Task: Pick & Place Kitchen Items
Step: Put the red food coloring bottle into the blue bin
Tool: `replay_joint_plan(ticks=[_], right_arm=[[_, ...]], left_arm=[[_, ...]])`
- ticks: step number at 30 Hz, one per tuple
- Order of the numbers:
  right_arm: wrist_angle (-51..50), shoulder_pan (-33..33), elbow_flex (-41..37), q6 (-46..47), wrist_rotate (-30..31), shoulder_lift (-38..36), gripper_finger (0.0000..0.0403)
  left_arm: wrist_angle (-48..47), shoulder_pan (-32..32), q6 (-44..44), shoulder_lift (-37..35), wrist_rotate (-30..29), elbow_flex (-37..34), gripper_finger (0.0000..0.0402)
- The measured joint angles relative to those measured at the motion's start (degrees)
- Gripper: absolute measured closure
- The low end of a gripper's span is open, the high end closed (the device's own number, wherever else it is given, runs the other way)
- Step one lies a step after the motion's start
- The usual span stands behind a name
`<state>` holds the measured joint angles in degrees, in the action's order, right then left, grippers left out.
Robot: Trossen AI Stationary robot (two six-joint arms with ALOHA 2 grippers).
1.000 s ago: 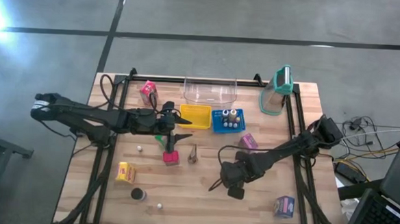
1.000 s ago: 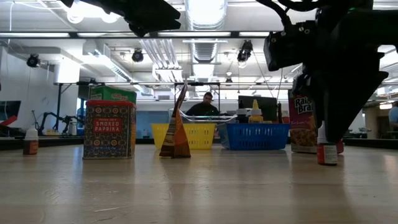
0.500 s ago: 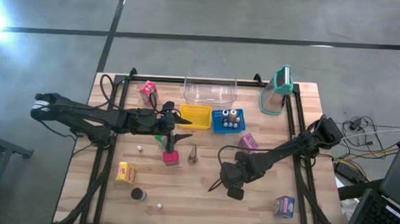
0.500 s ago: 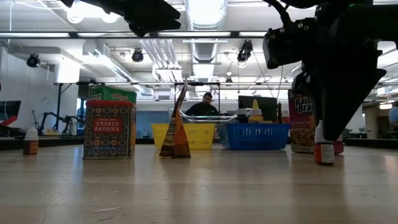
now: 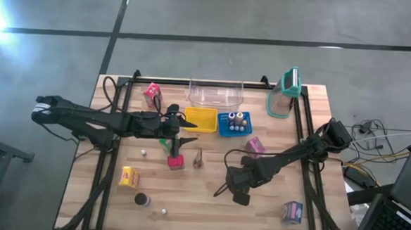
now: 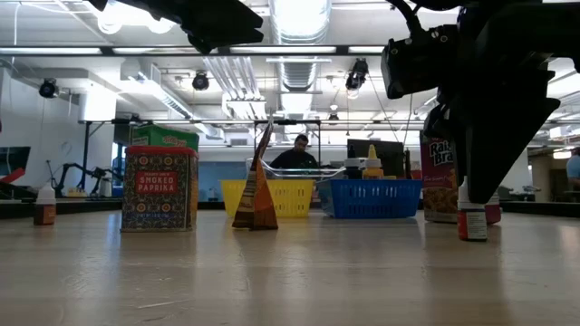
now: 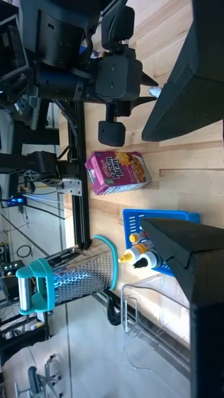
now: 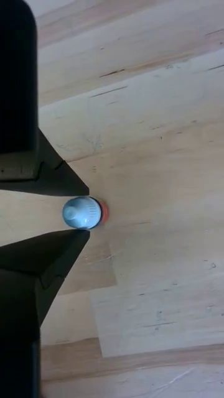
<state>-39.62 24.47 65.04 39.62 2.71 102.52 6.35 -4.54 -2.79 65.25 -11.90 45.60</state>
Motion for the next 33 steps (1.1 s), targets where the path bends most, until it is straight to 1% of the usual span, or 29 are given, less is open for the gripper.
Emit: replay_joint_plan(ticks=[4,7,17,23,27,33], right_arm=[[0.77,0.0,0.0,-0.11,0.23,0.0,0.0328],[1.51,-0.04,0.0,-0.05,0.25,0.0,0.033],[2.35,-0.04,-0.63,0.48,0.29,0.0,0.0284],[4.6,-0.11,-1.68,0.48,0.31,0.01,0.0276],[4.66,-0.26,-1.86,0.48,0.34,0.0,0.0291],[4.63,-0.26,-1.86,0.06,0.49,0.0,0.0331]], left_arm=[[0.01,0.0,0.01,0.0,0.0,0.0,0.0183],[0.01,0.0,0.01,0.0,0.0,0.0,0.0183],[0.0,0.04,0.02,0.0,0.0,0.0,0.0183],[0.0,0.02,0.02,0.0,0.0,0.0,0.0183],[0.02,0.02,0.0,0.0,0.0,0.0,0.0183],[0.0,0.02,0.01,0.0,0.0,0.0,0.0183]])
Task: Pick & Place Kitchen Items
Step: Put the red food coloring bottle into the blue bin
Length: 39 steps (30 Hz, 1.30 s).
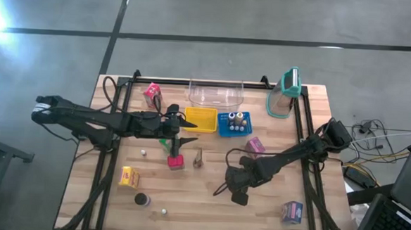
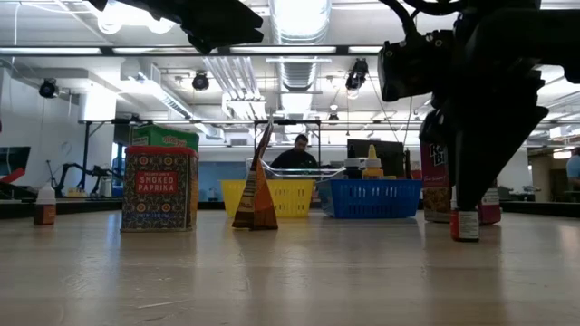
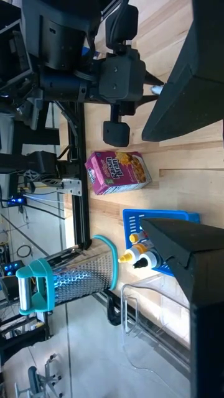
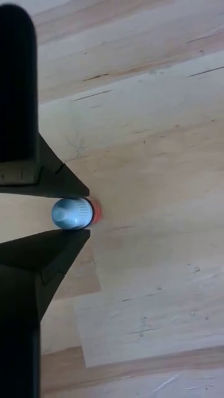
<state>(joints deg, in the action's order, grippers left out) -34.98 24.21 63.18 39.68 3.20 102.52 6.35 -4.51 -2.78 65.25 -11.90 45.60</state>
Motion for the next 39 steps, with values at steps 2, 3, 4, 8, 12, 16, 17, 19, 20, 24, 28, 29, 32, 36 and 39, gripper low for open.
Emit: replay_joint_plan(ticks=[2,3,4,8,12,16,17,19,20,24,28,29,32,36,39], right_arm=[[0.0,0.0,0.02,-0.22,-0.02,0.0,0.034],[0.0,0.0,0.02,-0.23,-0.02,0.0,0.0342],[-0.01,0.0,0.02,-0.24,-0.02,0.0,0.0342],[-1.42,-0.24,0.49,-1.04,-0.21,0.0,0.033],[-4.67,-1.82,2.38,-3.53,-0.25,-0.14,0.0327],[-8.28,-4.67,4.57,-7.05,-0.2,-1.15,0.0338],[-9.06,-5.57,5.1,-8.04,-0.2,-1.55,0.0339],[-9.86,-7.63,6.0,-10.02,-0.15,-2.56,0.0339],[-9.78,-8.76,6.39,-10.97,0.03,-3.18,0.0337],[-9.76,-13.54,7.52,-14.91,1.84,-5.73,0.033],[-9.06,-19.5,7.72,-17.88,3.3,-8.12,0.0336],[-8.99,-21.04,7.72,-18.5,3.39,-8.32,0.0337],[-8.33,-25.56,7.72,-19.69,3.39,-8.42,0.0334],[-6.52,-29.96,7.69,-22.23,3.23,-7.0,0.0329],[-4.85,-32.24,7.65,-23.65,2.99,-6.08,0.0333]], left_arm=[[0.0,0.0,0.0,0.0,0.0,0.0,0.0183],[0.0,0.0,0.0,0.0,0.0,0.0,0.0183],[0.0,0.0,0.01,0.0,0.0,0.0,0.0183],[0.0,-0.02,0.0,0.0,0.0,0.0,0.0183],[0.01,-0.04,0.0,0.0,0.0,0.0,0.0183],[0.02,-0.04,-0.01,0.0,0.0,0.0,0.0183],[0.0,-0.04,0.01,0.0,0.0,0.0,0.0183],[0.01,-0.04,0.0,0.0,0.0,0.0,0.0183],[0.02,-0.04,0.0,0.0,0.0,0.0,0.0183],[0.0,-0.02,0.01,0.0,0.0,0.0,0.0183],[0.02,-0.02,0.01,0.0,0.0,0.0,0.0183],[-0.05,-0.02,0.01,0.0,0.0,0.0,0.0183],[-0.08,-0.02,-0.01,0.0,0.0,0.0,0.0183],[-0.09,0.02,0.01,0.0,0.0,0.0,0.0183],[-0.13,0.02,0.01,0.0,0.0,0.0,0.0183]])
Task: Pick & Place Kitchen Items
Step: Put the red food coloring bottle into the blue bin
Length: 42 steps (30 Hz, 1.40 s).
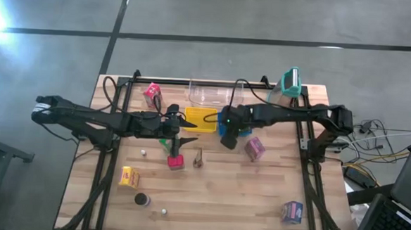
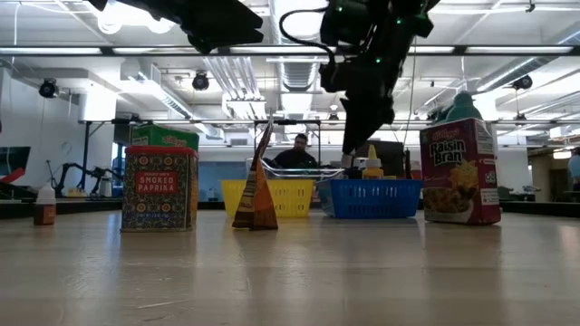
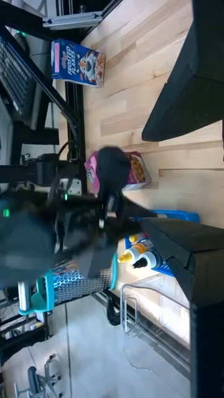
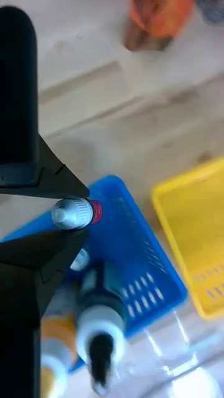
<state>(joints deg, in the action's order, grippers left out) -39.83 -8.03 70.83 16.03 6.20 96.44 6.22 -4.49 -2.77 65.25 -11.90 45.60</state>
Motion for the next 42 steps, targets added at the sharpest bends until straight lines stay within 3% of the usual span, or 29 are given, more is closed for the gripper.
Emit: replay_joint_plan(ticks=[23,42], right_arm=[[0.86,-3.47,-0.87,0.77,0.23,3.15,0.0326],[4.7,-4.71,-8.58,2.6,1.03,3.11,0.0333]], left_arm=[[-0.44,-0.03,0.0,0.0,0.0,0.0,0.0183],[-0.48,-0.04,0.0,0.0,0.0,0.0,0.0183]])
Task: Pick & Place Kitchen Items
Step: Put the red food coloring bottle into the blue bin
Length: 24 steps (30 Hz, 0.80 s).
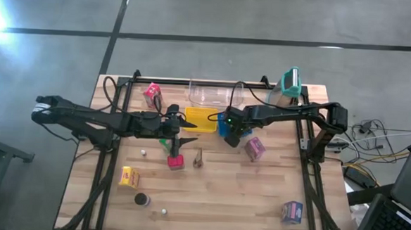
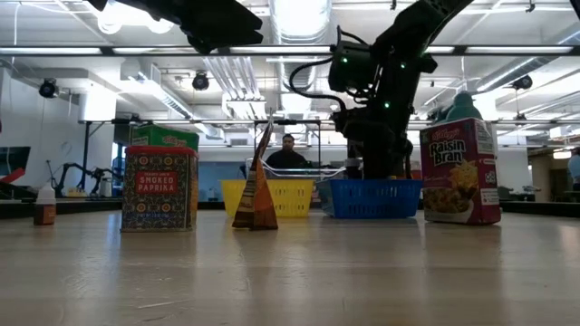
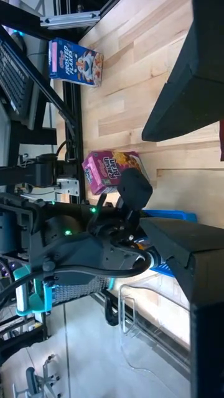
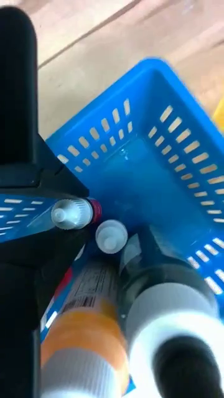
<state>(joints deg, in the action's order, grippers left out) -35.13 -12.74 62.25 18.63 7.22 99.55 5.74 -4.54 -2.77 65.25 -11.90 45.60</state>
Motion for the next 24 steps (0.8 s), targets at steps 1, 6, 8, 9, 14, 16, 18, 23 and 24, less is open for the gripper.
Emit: replay_joint_plan(ticks=[1,6,8,9,14,16,18,23,24], right_arm=[[0.12,-0.06,-0.22,-0.02,0.0,0.0,0.0335],[0.16,-0.14,-0.69,-0.17,0.02,0.0,0.0323],[0.29,-0.13,-0.69,-0.07,0.02,-0.02,0.031],[0.35,-0.13,-0.69,0.15,0.02,-0.02,0.0303],[0.37,-0.13,-0.67,0.24,0.0,-0.02,0.0279],[0.37,-0.13,-0.67,0.24,0.0,-0.02,0.0272],[0.37,-0.12,-0.67,-0.02,0.0,-0.02,0.0265],[0.39,-0.02,-0.67,-0.63,-0.15,-0.1,0.0254],[0.39,0.06,-0.67,-0.66,-0.2,-0.2,0.0253]], left_arm=[[0.02,0.0,-0.02,0.0,0.0,0.0,0.0183],[0.0,0.0,0.0,0.0,0.0,0.0,0.0183],[0.0,0.02,0.0,0.0,0.0,0.0,0.0183],[0.0,0.04,0.0,0.0,0.0,0.0,0.0183],[0.0,0.04,-0.02,0.0,0.0,0.0,0.0183],[0.0,0.04,-0.02,0.0,0.0,0.0,0.0183],[0.0,0.03,0.0,0.0,0.0,0.0,0.0183],[0.0,0.02,0.0,0.0,0.0,0.0,0.0183],[0.0,0.02,-0.01,0.0,0.0,0.0,0.0183]])
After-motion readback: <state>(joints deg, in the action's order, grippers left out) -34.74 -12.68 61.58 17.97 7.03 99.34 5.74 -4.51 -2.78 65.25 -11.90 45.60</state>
